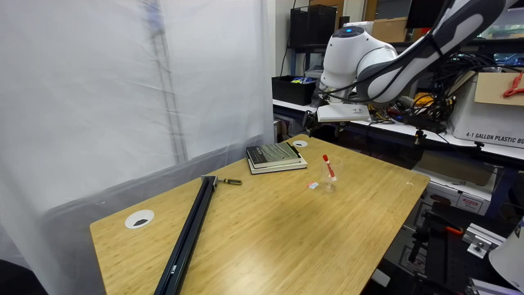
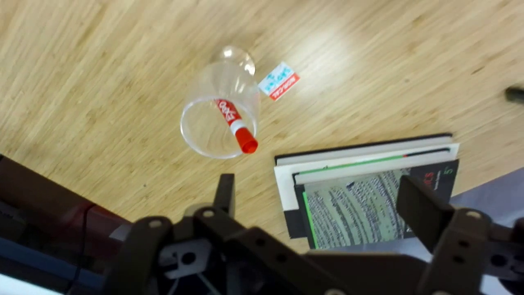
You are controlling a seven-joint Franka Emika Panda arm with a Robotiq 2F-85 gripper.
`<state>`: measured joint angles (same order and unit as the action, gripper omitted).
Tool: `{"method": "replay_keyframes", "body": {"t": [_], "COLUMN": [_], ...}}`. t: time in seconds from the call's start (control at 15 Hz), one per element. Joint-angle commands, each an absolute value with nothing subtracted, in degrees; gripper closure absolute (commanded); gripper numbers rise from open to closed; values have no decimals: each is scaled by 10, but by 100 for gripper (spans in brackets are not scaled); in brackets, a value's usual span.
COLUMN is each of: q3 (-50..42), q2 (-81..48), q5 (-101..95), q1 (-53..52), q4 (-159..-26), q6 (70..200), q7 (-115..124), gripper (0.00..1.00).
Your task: Put the marker in the glass
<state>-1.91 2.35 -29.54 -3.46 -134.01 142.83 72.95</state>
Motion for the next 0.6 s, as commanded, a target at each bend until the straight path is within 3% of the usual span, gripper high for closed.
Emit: {"method": "replay_keyframes", "body": {"t": [0.0,0.53], "q3": [-7,-14], "q2": [62,75], "q5": [-150,29], "q1": [-29,-7], "q4": [-1361,-1325], "q6": [1414,1292], "q7": [572,374], "gripper": [0,0]}}
